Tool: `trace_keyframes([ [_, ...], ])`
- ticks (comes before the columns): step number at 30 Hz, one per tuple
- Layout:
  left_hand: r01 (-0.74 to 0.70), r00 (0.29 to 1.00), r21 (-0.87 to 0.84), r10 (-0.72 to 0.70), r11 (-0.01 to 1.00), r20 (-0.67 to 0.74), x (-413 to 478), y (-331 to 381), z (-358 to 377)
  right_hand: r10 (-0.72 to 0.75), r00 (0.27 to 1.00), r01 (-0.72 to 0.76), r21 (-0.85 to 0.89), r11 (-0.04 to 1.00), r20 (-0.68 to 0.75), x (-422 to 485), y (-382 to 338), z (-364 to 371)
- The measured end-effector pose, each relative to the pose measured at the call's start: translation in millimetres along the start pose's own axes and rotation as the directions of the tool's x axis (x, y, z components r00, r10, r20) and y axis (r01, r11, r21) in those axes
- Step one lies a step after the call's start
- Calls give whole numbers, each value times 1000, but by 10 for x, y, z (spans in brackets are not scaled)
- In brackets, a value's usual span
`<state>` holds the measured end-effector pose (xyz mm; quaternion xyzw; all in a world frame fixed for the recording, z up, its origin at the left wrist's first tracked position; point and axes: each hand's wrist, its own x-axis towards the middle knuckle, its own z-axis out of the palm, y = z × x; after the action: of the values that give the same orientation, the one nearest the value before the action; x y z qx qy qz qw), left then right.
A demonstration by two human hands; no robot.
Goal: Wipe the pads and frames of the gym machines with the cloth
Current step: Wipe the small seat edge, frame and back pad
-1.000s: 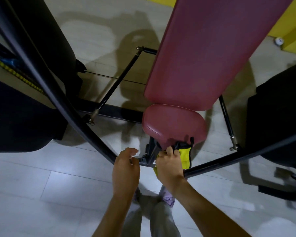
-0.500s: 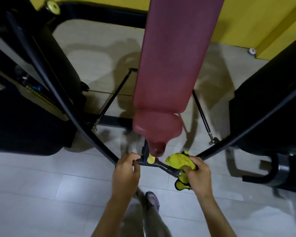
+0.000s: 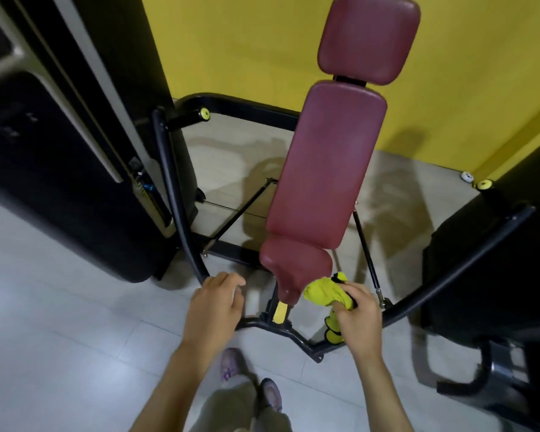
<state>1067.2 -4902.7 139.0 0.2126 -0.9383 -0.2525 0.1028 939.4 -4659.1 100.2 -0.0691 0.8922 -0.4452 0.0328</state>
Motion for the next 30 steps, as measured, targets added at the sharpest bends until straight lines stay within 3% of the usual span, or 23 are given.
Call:
trace_keyframes([
  [9, 160, 985, 109, -151, 981, -88, -466, -622, -591, -277, 952, 289, -88, 953, 127, -95, -786, 568],
  [20, 421, 888, 89, -390, 903, -244, -1386, -2415, -1689, -492, 774, 545, -23, 838, 399, -1140, -2304, 2394],
  [26, 540, 810, 65, -498, 839, -311, -2140, -3600, -2542, -540, 681, 599, 48, 799, 494, -2095, -3235, 3603],
  [30, 661, 697, 20, -605, 750, -386, -2642, -4288, -3064, -589, 582, 650, 114, 751, 561, -2638, -3852, 4276],
])
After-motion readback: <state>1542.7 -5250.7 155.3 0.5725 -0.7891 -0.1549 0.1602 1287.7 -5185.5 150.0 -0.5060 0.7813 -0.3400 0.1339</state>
